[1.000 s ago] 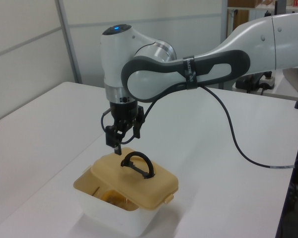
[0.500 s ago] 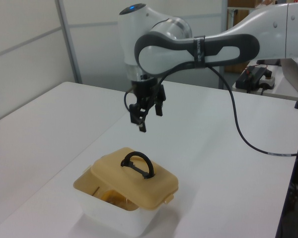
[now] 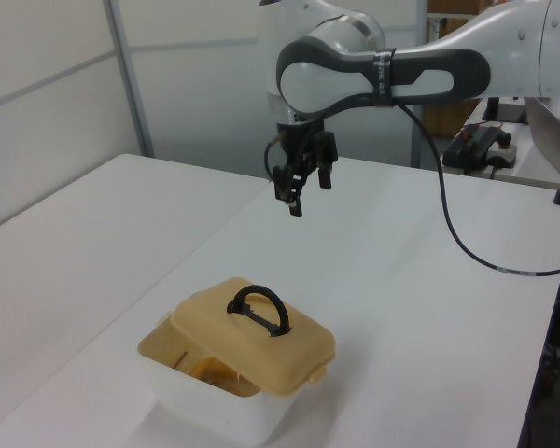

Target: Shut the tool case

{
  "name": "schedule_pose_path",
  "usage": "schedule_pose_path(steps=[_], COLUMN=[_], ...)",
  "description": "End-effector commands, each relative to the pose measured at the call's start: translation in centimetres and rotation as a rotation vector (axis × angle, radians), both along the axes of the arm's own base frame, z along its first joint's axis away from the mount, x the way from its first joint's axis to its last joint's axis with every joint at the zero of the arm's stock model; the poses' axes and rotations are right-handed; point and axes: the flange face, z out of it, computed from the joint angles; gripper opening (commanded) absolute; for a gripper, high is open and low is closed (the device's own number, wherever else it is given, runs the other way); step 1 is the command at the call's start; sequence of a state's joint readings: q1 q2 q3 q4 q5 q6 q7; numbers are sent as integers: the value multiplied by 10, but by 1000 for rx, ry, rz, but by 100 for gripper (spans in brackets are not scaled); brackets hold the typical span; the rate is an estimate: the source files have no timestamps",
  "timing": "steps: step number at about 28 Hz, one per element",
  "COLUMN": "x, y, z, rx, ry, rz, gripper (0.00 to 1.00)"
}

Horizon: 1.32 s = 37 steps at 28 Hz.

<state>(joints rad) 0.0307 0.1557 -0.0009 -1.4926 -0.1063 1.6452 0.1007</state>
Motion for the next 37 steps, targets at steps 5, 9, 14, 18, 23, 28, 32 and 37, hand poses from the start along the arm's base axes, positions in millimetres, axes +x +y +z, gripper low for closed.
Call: schedule_pose_path(steps=[5,9,14,18,23,28,32,37], x=[-13,-14,-14,-16,-19,-20,-20,-22], y=[-26,-40,-44,-44,-45,-45,-46,-49], z=[20,21,21,26,29,29,29,32], rx=[-15,-19,-24,-26,-26,-26,-26,-26], ry=[-3,-3,-2,-10,-8,-2,-2,-8], rz=[4,-11,-14,-13,-15,-16,-16,-19], gripper=[100,100,100,100,100,100,100,100])
